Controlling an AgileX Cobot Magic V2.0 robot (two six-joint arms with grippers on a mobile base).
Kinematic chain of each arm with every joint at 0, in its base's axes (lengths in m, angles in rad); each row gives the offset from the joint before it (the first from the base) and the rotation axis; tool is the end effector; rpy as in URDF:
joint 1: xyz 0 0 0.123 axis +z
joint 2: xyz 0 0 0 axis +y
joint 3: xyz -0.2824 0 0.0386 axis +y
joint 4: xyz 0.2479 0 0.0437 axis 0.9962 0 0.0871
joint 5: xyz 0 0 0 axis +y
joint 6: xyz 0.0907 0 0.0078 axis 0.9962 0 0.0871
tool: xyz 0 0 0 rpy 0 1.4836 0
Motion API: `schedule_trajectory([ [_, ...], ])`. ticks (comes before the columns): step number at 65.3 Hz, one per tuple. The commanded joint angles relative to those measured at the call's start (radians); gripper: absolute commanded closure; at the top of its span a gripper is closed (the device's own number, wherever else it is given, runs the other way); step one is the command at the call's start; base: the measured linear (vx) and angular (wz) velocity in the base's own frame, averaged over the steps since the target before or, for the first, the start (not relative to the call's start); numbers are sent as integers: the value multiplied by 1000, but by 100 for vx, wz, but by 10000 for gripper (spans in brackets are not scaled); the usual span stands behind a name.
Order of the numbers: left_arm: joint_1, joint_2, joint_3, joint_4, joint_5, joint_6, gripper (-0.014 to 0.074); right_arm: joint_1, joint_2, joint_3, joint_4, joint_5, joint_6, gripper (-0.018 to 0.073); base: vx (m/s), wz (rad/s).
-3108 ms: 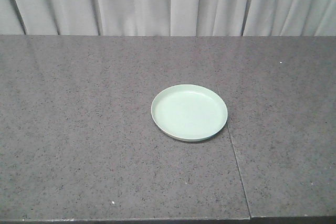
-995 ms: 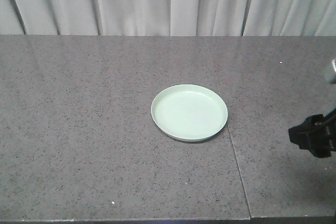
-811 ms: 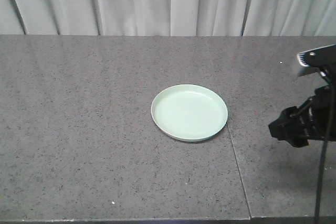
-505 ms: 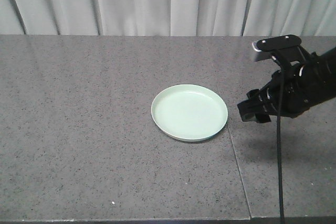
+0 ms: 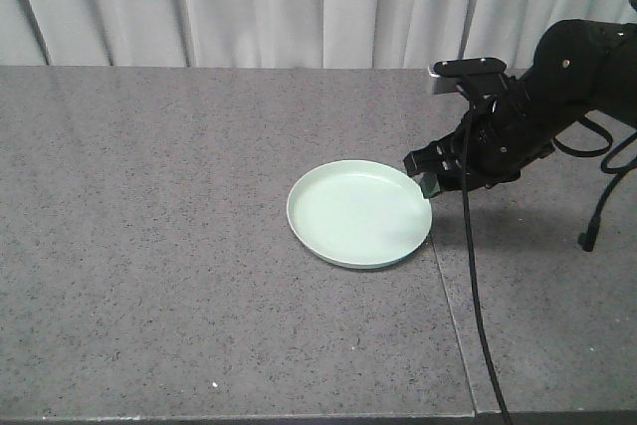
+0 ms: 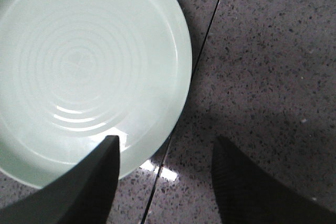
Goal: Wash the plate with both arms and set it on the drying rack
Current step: 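Move the right gripper down to the rim of the pale green plate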
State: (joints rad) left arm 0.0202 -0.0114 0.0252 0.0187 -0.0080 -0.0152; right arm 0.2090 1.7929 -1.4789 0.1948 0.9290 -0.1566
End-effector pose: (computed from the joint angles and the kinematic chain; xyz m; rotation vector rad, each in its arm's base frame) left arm 0.0564 0.0011 0.2059 -0.0123 1.4894 0.0190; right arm 0.3747 0.0939 0.2729 -0.3819 2.6940 0.2612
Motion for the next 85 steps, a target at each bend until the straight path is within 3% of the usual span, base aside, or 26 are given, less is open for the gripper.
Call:
schedule_trajectory([
  [1, -7, -13, -26, -9, -76, -3, 603, -2, -12, -55, 6, -35, 3, 178, 0, 0],
  [29, -7, -13, -26, -9, -76, -3, 603, -2, 68, -64, 53, -150, -2, 178, 0, 0],
  [56, -7, -13, -26, -9, -76, -3, 603, -2, 135, -63, 55, -155, -19, 190, 0, 0],
  [85, -7, -13, -26, -9, -76, -3, 603, -2, 156, -62, 57, -132, -36, 520, 0, 0],
])
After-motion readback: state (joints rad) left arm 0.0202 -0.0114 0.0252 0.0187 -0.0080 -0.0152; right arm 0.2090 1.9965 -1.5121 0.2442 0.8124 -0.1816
